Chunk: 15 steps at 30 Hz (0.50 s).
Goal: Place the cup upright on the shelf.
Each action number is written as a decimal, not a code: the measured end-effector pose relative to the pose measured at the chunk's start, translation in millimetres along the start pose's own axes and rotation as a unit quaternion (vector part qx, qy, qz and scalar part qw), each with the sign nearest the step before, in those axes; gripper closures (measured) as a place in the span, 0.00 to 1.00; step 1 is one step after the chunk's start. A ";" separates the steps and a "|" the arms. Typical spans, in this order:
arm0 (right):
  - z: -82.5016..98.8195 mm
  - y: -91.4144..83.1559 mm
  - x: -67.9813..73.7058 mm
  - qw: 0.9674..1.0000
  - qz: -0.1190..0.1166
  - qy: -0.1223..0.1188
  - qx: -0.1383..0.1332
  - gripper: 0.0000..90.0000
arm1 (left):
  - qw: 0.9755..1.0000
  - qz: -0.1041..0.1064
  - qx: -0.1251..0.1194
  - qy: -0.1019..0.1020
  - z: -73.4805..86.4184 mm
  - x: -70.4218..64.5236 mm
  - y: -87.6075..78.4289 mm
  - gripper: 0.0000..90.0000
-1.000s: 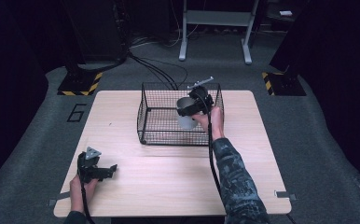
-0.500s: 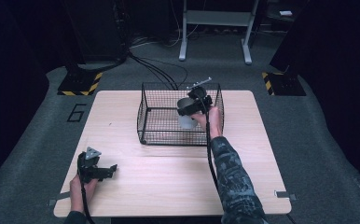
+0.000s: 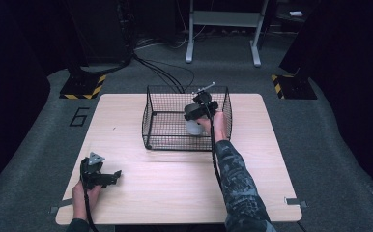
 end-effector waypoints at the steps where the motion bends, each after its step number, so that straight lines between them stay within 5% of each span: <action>1: 0.2 1.5 -0.1 1.000 -0.001 0.000 0.001 0.07 | 1.000 0.000 0.000 0.001 0.0 0.2 0.0 0.00; 15: -0.9 20.3 -0.6 1.000 0.012 -0.004 0.016 0.07 | 1.000 0.000 0.000 0.000 0.0 0.0 0.1 0.00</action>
Point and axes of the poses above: each handheld gripper's, and its own axes: y roughly forward along the jaws, z roughly out of its underside, x roughly to its left, the point moved 2 cm from there along y, roughly forward along the jaws, and after that the axes turned 5 degrees about x, right-handed, at the moved point
